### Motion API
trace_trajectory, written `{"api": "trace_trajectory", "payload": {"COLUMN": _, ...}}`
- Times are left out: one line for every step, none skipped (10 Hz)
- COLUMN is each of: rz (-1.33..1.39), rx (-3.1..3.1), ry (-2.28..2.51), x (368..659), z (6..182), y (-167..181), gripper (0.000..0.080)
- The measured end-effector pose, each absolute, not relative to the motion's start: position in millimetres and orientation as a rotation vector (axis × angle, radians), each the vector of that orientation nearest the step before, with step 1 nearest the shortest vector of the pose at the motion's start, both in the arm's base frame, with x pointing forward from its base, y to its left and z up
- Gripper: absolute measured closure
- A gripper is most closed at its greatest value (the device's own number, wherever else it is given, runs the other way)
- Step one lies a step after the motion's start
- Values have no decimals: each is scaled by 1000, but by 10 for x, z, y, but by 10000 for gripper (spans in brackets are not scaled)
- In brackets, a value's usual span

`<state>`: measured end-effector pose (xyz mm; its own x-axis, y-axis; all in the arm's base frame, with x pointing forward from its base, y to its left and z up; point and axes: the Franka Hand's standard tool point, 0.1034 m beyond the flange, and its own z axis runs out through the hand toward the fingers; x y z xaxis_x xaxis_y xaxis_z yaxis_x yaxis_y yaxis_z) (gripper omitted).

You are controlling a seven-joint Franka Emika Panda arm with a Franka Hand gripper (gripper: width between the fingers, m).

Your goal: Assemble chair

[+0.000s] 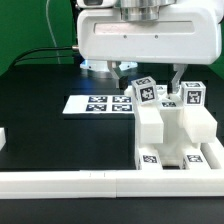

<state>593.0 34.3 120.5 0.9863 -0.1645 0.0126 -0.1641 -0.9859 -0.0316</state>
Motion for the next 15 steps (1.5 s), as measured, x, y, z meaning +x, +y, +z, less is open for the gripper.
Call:
{"api": "trace_trajectory", "payload": {"rz": -39, "rx": -3107, "ry": 159, "x": 5947, "z": 1212, "y": 350, "gripper": 151}}
{"api": "trace_trajectory", "payload": {"rz": -37, "rx": -3105, "ry": 201, "x": 5944, "z": 1209, "y": 338, "gripper": 170}}
{"api": "trace_trajectory", "payload": {"rz": -36, "rx": -3103, "ry": 233, "x": 5943, "z": 1209, "y": 340, "gripper": 170}}
{"api": "trace_trajectory", "payload": {"rz": -36, "rx": -3100, "ry": 256, "x": 5943, "z": 1208, "y": 340, "gripper": 362}}
{"api": "trace_trajectory", "payload": {"rz": -33, "rx": -3080, "ry": 424, "x": 5943, "z": 1207, "y": 342, "gripper": 498}}
{"api": "trace_trajectory", "payload": {"rz": -32, "rx": -3068, "ry": 498, "x": 5943, "z": 1207, "y": 344, "gripper": 498}}
{"api": "trace_trajectory", "payload": {"rz": -29, "rx": -3037, "ry": 661, "x": 5944, "z": 1206, "y": 345, "gripper": 518}}
{"api": "trace_trajectory", "payload": {"rz": -25, "rx": -2990, "ry": 851, "x": 5950, "z": 1206, "y": 357, "gripper": 518}}
{"api": "trace_trajectory", "payload": {"rz": -24, "rx": -2941, "ry": 990, "x": 5950, "z": 1204, "y": 350, "gripper": 518}}
{"api": "trace_trajectory", "payload": {"rz": -28, "rx": -2818, "ry": 1259, "x": 5949, "z": 1199, "y": 340, "gripper": 518}}
{"api": "trace_trajectory", "payload": {"rz": -37, "rx": -2679, "ry": 1500, "x": 5948, "z": 1197, "y": 346, "gripper": 518}}
{"api": "trace_trajectory", "payload": {"rz": -43, "rx": -2553, "ry": 1690, "x": 5945, "z": 1195, "y": 385, "gripper": 518}}
{"api": "trace_trajectory", "payload": {"rz": -33, "rx": -2454, "ry": 1816, "x": 5947, "z": 1196, "y": 418, "gripper": 518}}
{"api": "trace_trajectory", "payload": {"rz": -29, "rx": -2416, "ry": 1840, "x": 5949, "z": 1197, "y": 418, "gripper": 518}}
{"api": "trace_trajectory", "payload": {"rz": -30, "rx": -2437, "ry": 1815, "x": 5948, "z": 1194, "y": 420, "gripper": 444}}
